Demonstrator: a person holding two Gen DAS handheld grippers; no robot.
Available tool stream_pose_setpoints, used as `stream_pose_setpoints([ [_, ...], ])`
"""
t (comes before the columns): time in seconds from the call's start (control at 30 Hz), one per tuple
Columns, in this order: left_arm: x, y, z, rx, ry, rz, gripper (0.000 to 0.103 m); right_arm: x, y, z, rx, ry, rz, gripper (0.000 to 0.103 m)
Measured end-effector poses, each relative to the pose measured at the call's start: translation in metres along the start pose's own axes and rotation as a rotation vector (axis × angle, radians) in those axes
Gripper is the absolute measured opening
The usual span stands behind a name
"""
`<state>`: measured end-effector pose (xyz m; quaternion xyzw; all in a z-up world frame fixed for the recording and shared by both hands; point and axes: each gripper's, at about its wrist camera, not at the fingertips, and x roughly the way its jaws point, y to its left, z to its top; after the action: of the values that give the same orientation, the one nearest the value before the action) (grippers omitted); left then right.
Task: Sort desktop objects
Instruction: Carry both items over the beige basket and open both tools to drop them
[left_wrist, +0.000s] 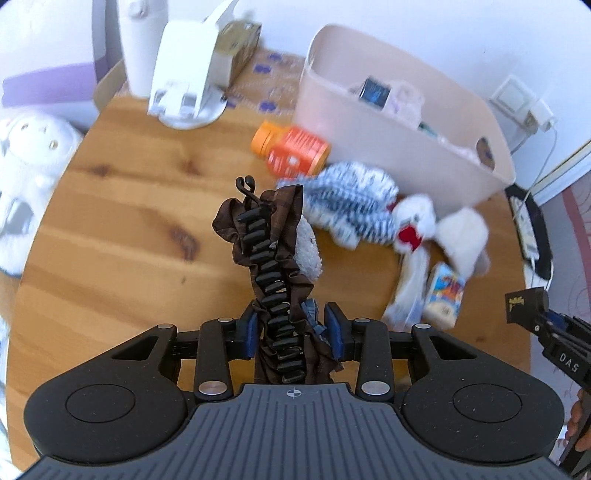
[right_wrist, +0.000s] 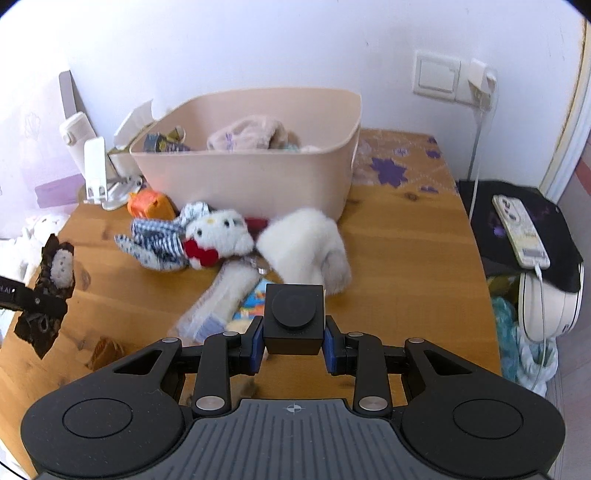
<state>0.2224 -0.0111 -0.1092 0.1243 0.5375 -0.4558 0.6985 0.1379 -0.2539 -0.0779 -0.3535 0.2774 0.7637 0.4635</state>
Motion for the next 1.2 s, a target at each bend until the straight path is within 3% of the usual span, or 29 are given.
stream_pose_setpoints([
  [0.53,-0.001,-0.054,0.096,0.082,-0.165,-0.020,0.037,0.008,-0.011,0.071,-0.064,-0.122,0.015,0.029],
  [0.8,0.004,-0.090,0.136,0.147,-0.224,-0.038,0.037,0.020,-0.013,0.109,-0.168,-0.173,0.004,0.029],
  [1.2,0.039,-0.143,0.170,0.211,-0.191,-0.045,0.037,0.042,-0.013,0.161,-0.230,-0.232,0.023,0.029],
])
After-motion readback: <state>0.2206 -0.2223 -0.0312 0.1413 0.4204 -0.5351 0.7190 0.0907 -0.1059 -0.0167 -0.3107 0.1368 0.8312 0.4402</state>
